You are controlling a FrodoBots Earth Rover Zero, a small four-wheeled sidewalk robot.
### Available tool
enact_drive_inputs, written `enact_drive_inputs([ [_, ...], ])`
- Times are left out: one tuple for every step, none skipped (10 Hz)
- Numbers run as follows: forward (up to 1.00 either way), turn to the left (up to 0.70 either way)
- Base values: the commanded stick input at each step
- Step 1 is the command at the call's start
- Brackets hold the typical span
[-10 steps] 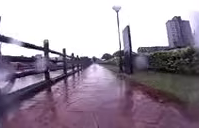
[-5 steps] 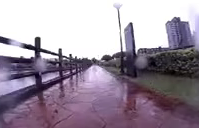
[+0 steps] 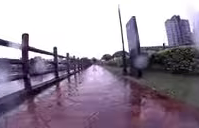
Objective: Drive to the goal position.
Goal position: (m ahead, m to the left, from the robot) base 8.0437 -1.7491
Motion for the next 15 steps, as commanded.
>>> enact_drive_inputs([
  [1.00,0.00],
  [1.00,0.00],
  [1.00,0.00],
  [1.00,0.00],
  [1.00,0.00],
  [1.00,0.00],
  [1.00,0.00],
  [1.00,0.00],
  [1.00,0.00],
  [1.00,0.00],
  [1.00,0.00],
  [1.00,0.00],
  [1.00,0.00],
  [1.00,0.00],
  [1.00,0.00],
])
